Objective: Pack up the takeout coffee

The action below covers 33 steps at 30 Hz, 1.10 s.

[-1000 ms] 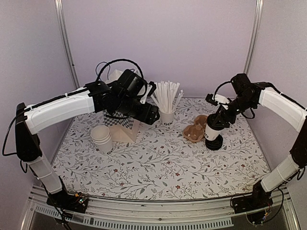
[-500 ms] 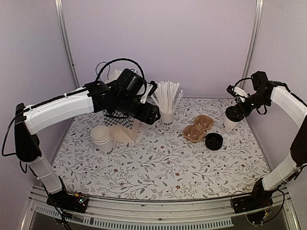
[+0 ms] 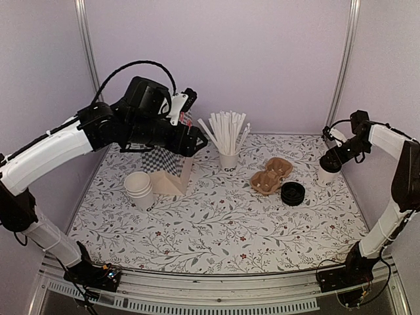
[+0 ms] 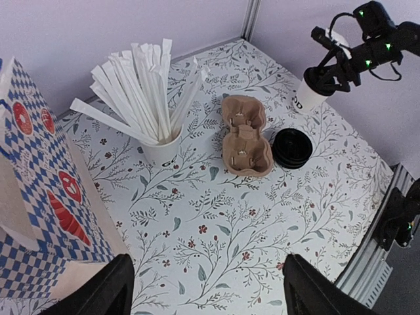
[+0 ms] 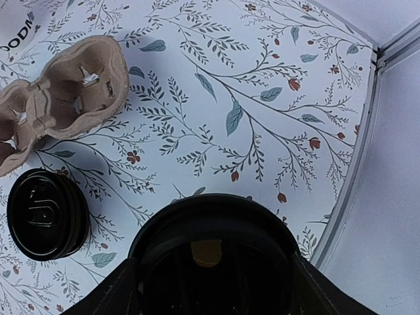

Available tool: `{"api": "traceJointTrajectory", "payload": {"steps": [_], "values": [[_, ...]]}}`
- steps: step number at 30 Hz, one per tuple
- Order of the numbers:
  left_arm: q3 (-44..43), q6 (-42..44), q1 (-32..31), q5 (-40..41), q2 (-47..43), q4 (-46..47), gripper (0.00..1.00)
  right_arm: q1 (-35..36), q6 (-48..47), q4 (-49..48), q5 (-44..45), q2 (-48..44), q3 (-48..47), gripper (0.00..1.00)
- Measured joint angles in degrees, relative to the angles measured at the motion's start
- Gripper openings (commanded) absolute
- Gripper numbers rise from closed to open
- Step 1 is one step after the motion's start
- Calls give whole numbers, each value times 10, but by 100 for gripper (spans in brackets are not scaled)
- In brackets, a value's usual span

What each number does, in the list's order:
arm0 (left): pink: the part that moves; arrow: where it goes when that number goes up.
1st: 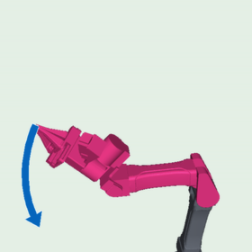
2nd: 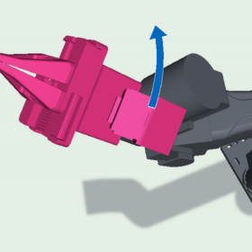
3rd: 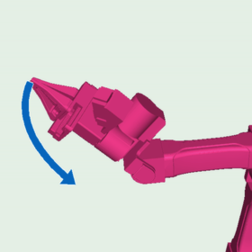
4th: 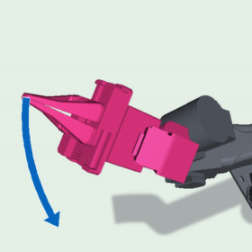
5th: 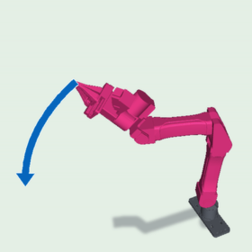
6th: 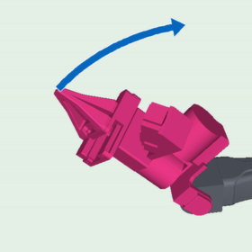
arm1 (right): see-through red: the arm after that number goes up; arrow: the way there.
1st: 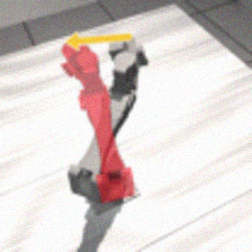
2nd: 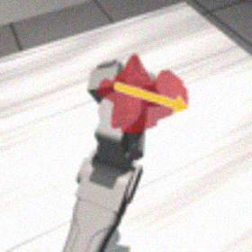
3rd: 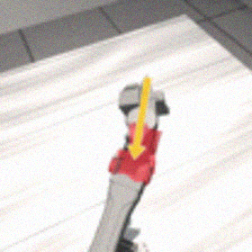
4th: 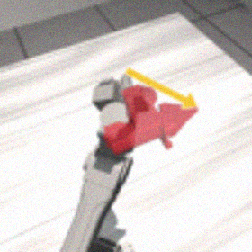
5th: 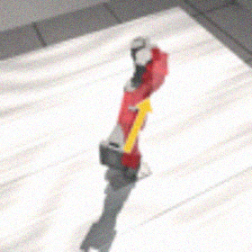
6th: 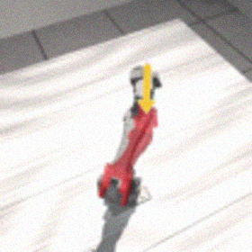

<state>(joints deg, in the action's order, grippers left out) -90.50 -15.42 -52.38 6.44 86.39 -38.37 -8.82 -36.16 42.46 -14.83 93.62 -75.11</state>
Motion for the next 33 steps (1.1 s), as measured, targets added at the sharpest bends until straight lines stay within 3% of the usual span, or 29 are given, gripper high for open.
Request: {"api": "traceJointTrajectory", "payload": {"steps": [3,7,15,21,27,33], "values": [[10,0,0,12,-30,-9,81,-1,9,-13,2,5,10,83],[30,-14,5,40,-57,-47,81,-1,20,-21,1,5,21,99],[115,-76,60,61,-93,-134,80,-1,38,-22,-16,-2,22,99],[177,-130,176,44,-111,-180,75,-1,59,-36,-49,-87,40,99],[192,-131,284,2,-100,-181,73,-1,78,-67,-98,-151,89,99],[192,-107,328,-21,-44,-178,56,-1,86,-78,-118,-150,125,99]]}}
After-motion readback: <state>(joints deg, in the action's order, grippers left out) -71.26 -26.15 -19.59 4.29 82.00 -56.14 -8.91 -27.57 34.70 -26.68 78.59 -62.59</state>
